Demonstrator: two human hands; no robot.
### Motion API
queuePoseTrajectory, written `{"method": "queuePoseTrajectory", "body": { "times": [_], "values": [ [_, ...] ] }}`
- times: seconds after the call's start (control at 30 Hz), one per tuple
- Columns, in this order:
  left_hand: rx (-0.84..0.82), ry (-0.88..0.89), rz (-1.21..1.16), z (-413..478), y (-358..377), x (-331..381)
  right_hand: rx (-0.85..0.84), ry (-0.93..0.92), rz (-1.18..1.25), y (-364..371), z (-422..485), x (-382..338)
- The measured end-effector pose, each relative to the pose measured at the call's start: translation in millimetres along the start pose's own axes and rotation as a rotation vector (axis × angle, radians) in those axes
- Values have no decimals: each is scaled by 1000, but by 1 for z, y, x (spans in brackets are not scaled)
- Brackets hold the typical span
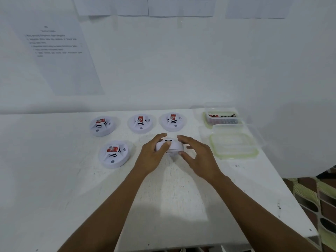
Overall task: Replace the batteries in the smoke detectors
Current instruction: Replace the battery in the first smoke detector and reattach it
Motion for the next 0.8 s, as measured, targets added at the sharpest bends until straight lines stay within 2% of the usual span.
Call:
{"method": "queuePoseTrajectory", "body": {
  "times": [0.17,0.33,0.5,0.63,0.8],
  "values": [
    [-46,-40,-162,-6,0,13,65,77,125,-14,11,-5],
    [-110,49,-86,-12,2,10,52,366,425,-19,14,2],
    [-122,64,-175,-4,7,10,-6,545,689,-17,7,-7],
    [-150,138,-166,0,5,11,-66,578,617,-19,7,-6],
    [-235,179,-139,2,4,18,-77,514,537,-23,18,-8]
  ]
}}
Point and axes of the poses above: each hand's wrist, its own z-axis towards the middle knuckle, its own y-axis out of the palm, x = y × z, the point moved 4 cm from there along z, towards the middle knuckle, and after that the axes turned 8 degrees about x, right-handed, at the moved point
